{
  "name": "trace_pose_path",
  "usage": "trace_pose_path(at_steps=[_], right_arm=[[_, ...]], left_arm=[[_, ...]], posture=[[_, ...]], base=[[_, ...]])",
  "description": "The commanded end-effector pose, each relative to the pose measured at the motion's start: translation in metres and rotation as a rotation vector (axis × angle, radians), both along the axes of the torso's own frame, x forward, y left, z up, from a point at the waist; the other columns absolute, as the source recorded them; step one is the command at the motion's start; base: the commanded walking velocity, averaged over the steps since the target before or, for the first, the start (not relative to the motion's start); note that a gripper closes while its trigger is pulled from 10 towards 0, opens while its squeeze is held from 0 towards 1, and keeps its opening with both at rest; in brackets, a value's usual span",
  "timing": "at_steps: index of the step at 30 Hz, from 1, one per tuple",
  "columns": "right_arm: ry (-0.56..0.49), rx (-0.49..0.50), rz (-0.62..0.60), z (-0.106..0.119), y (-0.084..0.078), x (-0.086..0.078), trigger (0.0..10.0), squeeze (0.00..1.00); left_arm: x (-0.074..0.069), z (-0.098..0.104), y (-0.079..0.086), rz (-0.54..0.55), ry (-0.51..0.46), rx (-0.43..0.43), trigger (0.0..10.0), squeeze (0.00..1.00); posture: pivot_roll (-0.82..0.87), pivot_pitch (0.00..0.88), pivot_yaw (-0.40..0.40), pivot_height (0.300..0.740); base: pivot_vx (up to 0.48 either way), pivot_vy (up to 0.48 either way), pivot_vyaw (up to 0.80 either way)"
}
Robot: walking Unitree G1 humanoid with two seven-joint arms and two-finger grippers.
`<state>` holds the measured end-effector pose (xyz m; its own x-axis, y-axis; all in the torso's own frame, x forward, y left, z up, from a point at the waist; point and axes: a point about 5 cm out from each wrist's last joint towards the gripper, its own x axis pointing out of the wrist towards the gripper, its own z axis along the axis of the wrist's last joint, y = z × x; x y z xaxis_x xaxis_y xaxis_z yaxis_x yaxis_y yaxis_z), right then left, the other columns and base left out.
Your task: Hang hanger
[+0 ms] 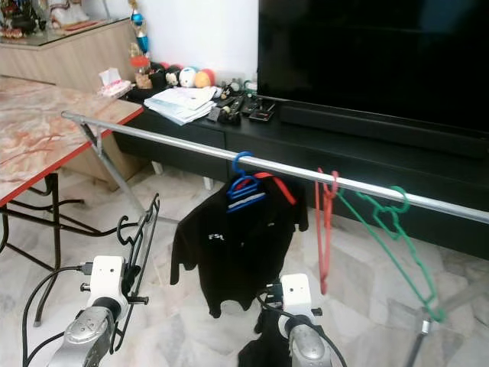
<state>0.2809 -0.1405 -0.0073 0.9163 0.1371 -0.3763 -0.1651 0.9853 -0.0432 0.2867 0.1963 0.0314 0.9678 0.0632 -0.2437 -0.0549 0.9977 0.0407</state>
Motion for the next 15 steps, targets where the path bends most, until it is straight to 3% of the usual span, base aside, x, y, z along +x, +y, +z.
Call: trace_pose_path(at_steps=[1, 15], right_arm=[[-0.011, 0.018, 0.018, 0.003, 0.008, 0.003, 10.0, 0.00], [0.058, -0.001, 0.000, -0.007, -0.001, -0.004, 10.0, 0.00]], left_arm=[[0.000, 0.002, 0.007, 0.027, -0.002, -0.003, 10.0, 0.00], [0.000, 0.002, 0.007, 0.024, -0.004, -0.006, 10.0, 0.00]], posture=[[0.02, 0.023, 0.063, 0.740], [0.03, 0.028, 0.062, 0.740]], base=[[0.000, 0.480, 0.00], [0.000, 0.459, 0.00]])
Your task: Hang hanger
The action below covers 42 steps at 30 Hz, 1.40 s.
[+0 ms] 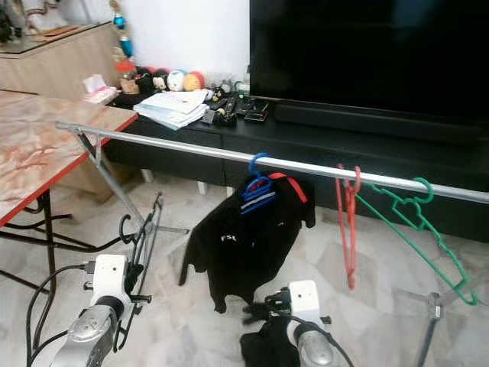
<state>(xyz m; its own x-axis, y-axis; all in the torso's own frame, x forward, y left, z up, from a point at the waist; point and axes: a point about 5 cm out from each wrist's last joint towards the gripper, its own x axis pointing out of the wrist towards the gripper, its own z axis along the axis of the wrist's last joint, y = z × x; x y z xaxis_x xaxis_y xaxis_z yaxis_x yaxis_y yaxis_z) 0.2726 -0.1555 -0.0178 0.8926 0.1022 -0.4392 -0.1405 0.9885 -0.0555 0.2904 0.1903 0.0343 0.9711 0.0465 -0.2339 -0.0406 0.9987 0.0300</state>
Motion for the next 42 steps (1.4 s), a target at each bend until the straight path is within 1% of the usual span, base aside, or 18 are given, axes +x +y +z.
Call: trace_pose_path(at_steps=[1, 8, 12, 15, 26, 28, 31, 33, 35, 42], right_arm=[[-0.007, 0.022, 0.025, 0.003, 0.013, 0.004, 10.0, 0.00], [0.014, 0.015, 0.011, 0.000, 0.010, 0.002, 10.0, 0.00], [0.020, 0.014, 0.006, -0.001, 0.010, 0.002, 10.0, 0.00], [0.027, 0.016, -0.002, -0.001, 0.009, 0.001, 10.0, 0.00], [0.039, 0.010, -0.018, -0.002, 0.004, 0.001, 10.0, 0.00], [0.063, 0.004, -0.028, -0.006, -0.002, -0.003, 10.0, 0.00], [0.088, -0.009, -0.032, -0.010, -0.010, -0.007, 10.0, 0.00], [0.091, -0.011, -0.035, -0.010, -0.013, -0.008, 10.0, 0.00], [0.085, -0.014, -0.037, -0.010, -0.016, -0.008, 10.0, 0.00], [0.077, -0.010, -0.037, -0.008, -0.009, -0.005, 10.0, 0.00]], left_arm=[[-0.004, 0.000, 0.014, 0.038, 0.004, 0.006, 10.0, 0.00], [-0.005, -0.001, 0.015, 0.034, 0.006, 0.011, 10.0, 0.00], [-0.006, -0.002, 0.015, 0.037, 0.010, -0.001, 10.0, 0.00], [-0.006, -0.002, 0.014, 0.036, 0.012, -0.013, 10.0, 0.00], [-0.006, -0.002, 0.012, 0.027, 0.011, -0.013, 10.0, 0.00], [-0.006, -0.002, 0.012, 0.024, 0.001, -0.010, 10.0, 0.00], [-0.006, -0.001, 0.011, 0.018, -0.001, -0.011, 10.0, 0.00], [-0.006, -0.001, 0.011, 0.017, -0.002, -0.015, 10.0, 0.00], [-0.006, -0.001, 0.011, 0.013, -0.005, -0.021, 10.0, 0.00], [-0.006, -0.001, 0.009, -0.003, -0.007, -0.021, 10.0, 0.00]], posture=[[0.03, 0.031, 0.063, 0.740], [0.03, 0.031, 0.062, 0.740], [0.03, 0.033, 0.062, 0.740], [0.03, 0.033, 0.061, 0.740], [0.03, 0.034, 0.059, 0.740], [0.03, 0.034, 0.058, 0.740], [0.03, 0.035, 0.058, 0.740], [0.03, 0.035, 0.058, 0.740], [0.03, 0.035, 0.058, 0.740], [0.03, 0.034, 0.060, 0.740]], base=[[0.000, 0.000, 0.00], [0.000, 0.000, 0.00], [0.000, 0.000, 0.00], [0.000, 0.445, 0.00], [0.000, 0.480, 0.00], [0.000, 0.000, 0.00], [0.000, 0.000, -0.67], [0.000, 0.000, -0.80], [0.000, 0.000, 0.00], [0.000, 0.000, 0.00]])
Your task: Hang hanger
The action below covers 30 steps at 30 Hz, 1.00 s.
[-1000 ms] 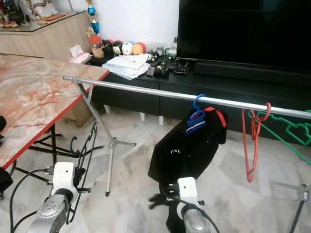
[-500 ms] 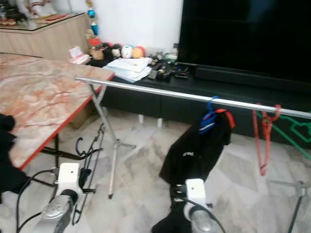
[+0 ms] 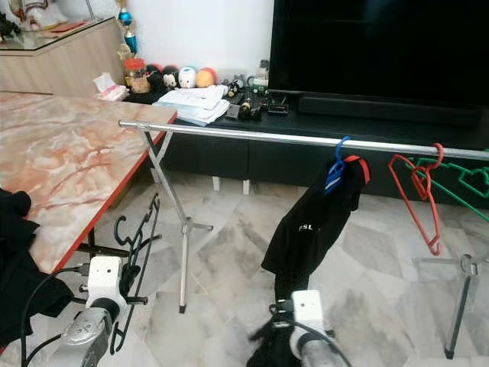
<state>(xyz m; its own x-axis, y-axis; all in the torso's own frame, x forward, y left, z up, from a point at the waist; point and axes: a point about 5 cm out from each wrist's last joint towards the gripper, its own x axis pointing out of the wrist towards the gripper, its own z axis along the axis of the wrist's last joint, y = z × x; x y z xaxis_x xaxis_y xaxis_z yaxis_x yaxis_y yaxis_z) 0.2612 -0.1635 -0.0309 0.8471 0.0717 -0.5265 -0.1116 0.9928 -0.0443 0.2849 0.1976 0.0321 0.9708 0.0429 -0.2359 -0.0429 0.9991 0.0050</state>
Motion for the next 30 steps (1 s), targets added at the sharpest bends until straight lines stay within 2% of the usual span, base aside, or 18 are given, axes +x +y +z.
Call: trace_pose_path(at_steps=[1, 16, 21, 27, 30], right_arm=[[-0.024, -0.009, -0.003, 0.006, -0.001, 0.007, 10.0, 0.00], [-0.077, -0.011, -0.042, 0.012, -0.002, 0.012, 10.0, 0.00], [-0.109, -0.008, -0.041, 0.017, 0.002, 0.018, 10.0, 0.00], [-0.147, -0.006, -0.031, 0.023, 0.007, 0.022, 10.0, 0.00], [-0.168, -0.006, -0.031, 0.026, 0.007, 0.024, 10.0, 0.00]], left_arm=[[0.000, 0.001, 0.001, -0.008, -0.008, 0.005, 10.0, 0.00], [-0.002, 0.001, -0.003, -0.016, -0.003, -0.021, 10.0, 0.00], [-0.001, 0.001, -0.003, -0.016, -0.004, -0.021, 10.0, 0.00], [-0.001, 0.002, -0.003, -0.020, -0.014, -0.016, 10.0, 0.00], [-0.001, 0.002, -0.004, -0.021, -0.017, -0.018, 10.0, 0.00]], posture=[[0.03, 0.034, 0.060, 0.740], [0.03, 0.034, 0.060, 0.740], [0.03, 0.033, 0.060, 0.740], [0.03, 0.031, 0.060, 0.740], [0.03, 0.028, 0.060, 0.740]], base=[[0.000, 0.000, 0.00], [0.000, 0.000, 0.00], [0.000, 0.439, 0.00], [0.000, 0.000, -0.80], [0.000, 0.000, 0.00]])
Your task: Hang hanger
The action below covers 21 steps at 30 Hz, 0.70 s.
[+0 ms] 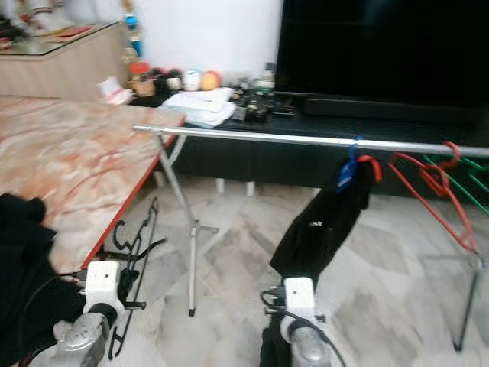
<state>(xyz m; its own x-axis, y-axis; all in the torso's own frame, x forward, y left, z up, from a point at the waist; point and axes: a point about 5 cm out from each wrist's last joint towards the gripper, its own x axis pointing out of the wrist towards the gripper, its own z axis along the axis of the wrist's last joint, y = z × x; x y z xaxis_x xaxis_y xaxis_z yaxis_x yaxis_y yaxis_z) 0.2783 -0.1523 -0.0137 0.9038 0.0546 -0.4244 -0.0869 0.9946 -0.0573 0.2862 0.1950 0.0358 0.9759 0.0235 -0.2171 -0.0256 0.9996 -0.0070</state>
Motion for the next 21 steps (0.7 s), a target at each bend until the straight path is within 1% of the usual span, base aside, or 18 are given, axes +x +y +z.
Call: trace_pose_path(at_steps=[1, 8, 17, 21], right_arm=[[-0.065, -0.002, -0.013, 0.011, -0.004, 0.009, 10.0, 0.00], [-0.110, -0.002, -0.015, 0.018, -0.002, 0.013, 10.0, 0.00], [-0.142, -0.001, -0.026, 0.024, 0.000, 0.015, 10.0, 0.00], [-0.149, 0.000, -0.028, 0.025, 0.001, 0.015, 10.0, 0.00]], left_arm=[[-0.002, -0.001, -0.001, -0.005, 0.001, -0.006, 10.0, 0.00], [-0.002, -0.001, -0.002, -0.015, 0.003, -0.002, 10.0, 0.00], [-0.002, -0.001, -0.003, -0.022, 0.001, -0.002, 10.0, 0.00], [-0.002, -0.001, -0.003, -0.021, 0.001, -0.004, 10.0, 0.00]], posture=[[0.03, 0.028, 0.060, 0.740], [0.03, 0.027, 0.062, 0.740], [0.03, 0.028, 0.062, 0.740], [0.03, 0.029, 0.062, 0.740]], base=[[0.000, 0.000, 0.00], [0.000, 0.000, 0.00], [0.000, 0.000, 0.00], [-0.262, 0.000, 0.00]])
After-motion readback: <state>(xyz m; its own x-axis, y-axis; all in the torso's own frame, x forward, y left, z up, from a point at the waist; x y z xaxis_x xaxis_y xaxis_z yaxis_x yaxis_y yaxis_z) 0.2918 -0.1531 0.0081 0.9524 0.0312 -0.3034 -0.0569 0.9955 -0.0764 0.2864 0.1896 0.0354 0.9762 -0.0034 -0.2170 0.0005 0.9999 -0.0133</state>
